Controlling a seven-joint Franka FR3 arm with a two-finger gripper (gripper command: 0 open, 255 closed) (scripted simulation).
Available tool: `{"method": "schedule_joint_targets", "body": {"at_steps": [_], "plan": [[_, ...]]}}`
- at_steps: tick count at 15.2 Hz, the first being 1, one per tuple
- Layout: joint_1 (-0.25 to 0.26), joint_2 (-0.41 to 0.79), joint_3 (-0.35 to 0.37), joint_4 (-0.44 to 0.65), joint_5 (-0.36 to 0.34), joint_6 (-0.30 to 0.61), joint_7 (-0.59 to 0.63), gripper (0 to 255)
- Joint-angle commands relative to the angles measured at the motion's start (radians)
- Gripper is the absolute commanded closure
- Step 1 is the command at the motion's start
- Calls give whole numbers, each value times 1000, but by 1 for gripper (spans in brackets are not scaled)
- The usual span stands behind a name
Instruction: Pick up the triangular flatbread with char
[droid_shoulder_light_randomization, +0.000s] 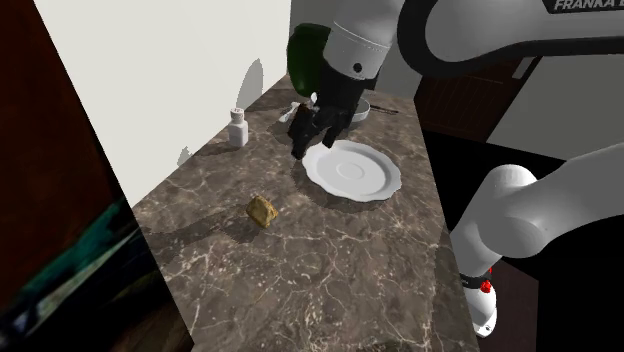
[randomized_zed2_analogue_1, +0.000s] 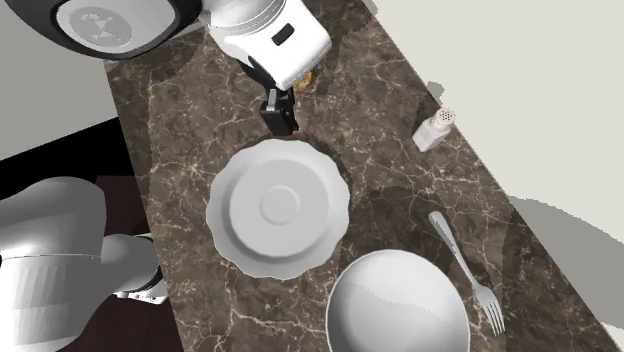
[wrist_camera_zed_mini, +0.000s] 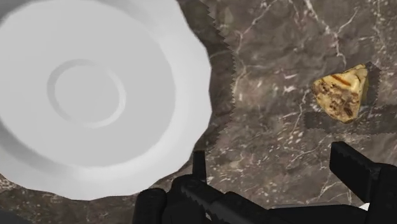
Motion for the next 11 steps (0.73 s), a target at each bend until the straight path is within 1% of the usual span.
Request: {"method": "schedule_joint_targets", "body": {"at_steps": [1,5,8,9,11], "plan": [[-2,48,55,19,0,47,52,0],[-18,150,168,69,-26,129,162,0],[-43,240,259,119,-73,185,258,0],[-47,253,272,127,-82,192,272,0],[-48,261,279,106,-83,220,275,0]]}}
